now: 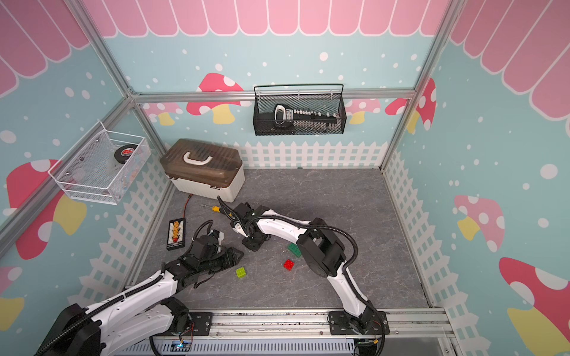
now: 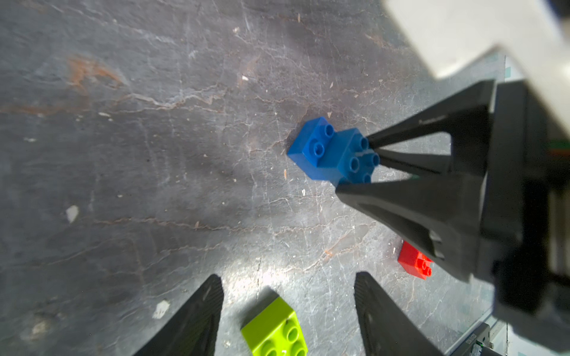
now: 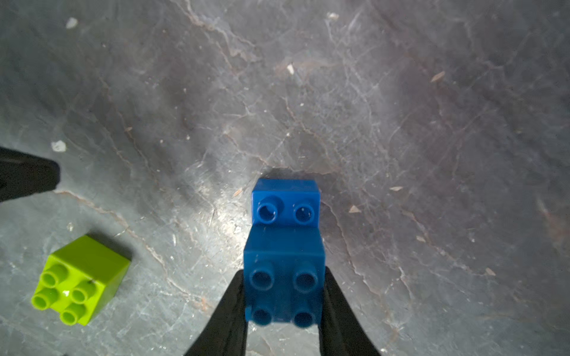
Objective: Assemble the letter y with lego
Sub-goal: Assemble the lego brick with the lego brick, then move the lego brick at the center of the board.
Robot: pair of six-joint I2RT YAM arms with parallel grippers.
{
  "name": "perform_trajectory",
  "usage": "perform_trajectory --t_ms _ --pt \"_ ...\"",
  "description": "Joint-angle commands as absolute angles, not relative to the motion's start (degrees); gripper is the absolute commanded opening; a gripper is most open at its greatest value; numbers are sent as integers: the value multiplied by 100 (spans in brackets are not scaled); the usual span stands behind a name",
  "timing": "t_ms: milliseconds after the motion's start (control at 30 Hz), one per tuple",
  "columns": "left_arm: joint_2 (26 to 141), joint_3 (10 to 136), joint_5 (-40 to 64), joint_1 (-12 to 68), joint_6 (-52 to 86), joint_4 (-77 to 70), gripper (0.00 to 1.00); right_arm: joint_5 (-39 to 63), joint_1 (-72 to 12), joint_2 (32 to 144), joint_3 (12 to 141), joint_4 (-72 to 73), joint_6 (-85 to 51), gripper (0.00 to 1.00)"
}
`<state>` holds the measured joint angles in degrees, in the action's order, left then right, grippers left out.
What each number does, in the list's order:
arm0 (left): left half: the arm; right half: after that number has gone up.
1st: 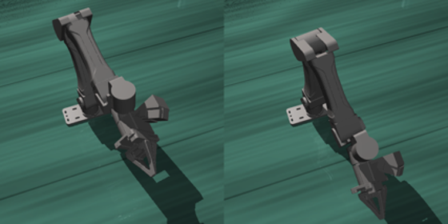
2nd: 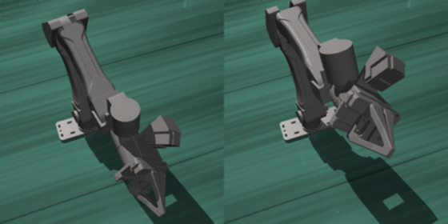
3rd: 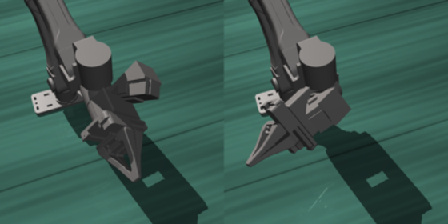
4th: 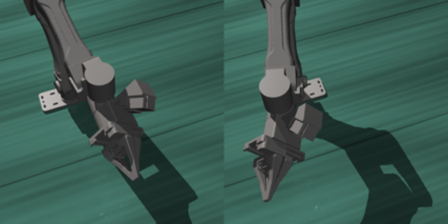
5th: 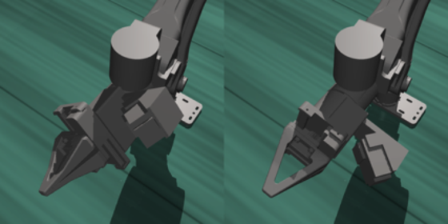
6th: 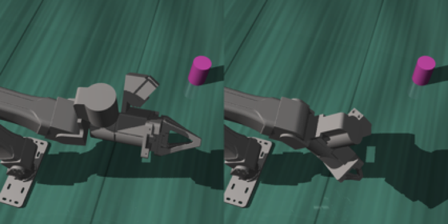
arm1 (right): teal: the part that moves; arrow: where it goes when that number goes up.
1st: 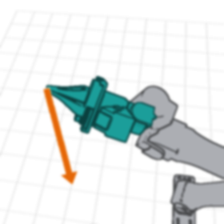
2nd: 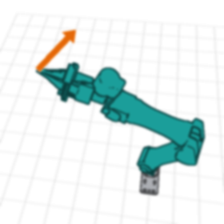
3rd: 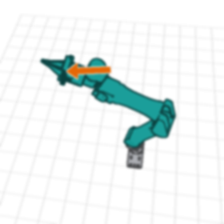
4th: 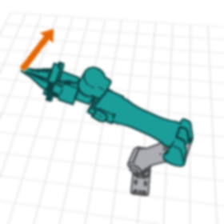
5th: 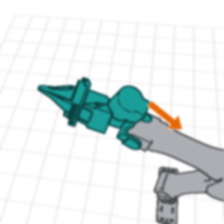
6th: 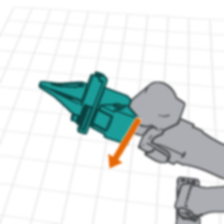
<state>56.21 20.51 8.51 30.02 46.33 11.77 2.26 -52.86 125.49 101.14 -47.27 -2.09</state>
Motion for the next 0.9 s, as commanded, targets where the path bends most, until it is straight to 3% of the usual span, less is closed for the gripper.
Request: perform_trajectory --t_ms 0,133,233,567,867 --pt "5522 2012 711 2962 4728 1340 69 98 -5265 12668 10235 -5012 -142 44" --pt "5545 2030 718 2953 4729 1340 69 120 -5251 12493 10249 -4976 -172 54" --pt "5558 2048 735 2952 4724 1345 69 56 -5256 12335 10188 -4913 -199 56" --pt "5606 2410 870 3091 4499 1627 69 -390 -4990 10684 8751 -4258 -630 55" --pt "6227 3082 777 3955 4302 1580 69 -604 -3820 9315 6708 -3581 -1339 55"
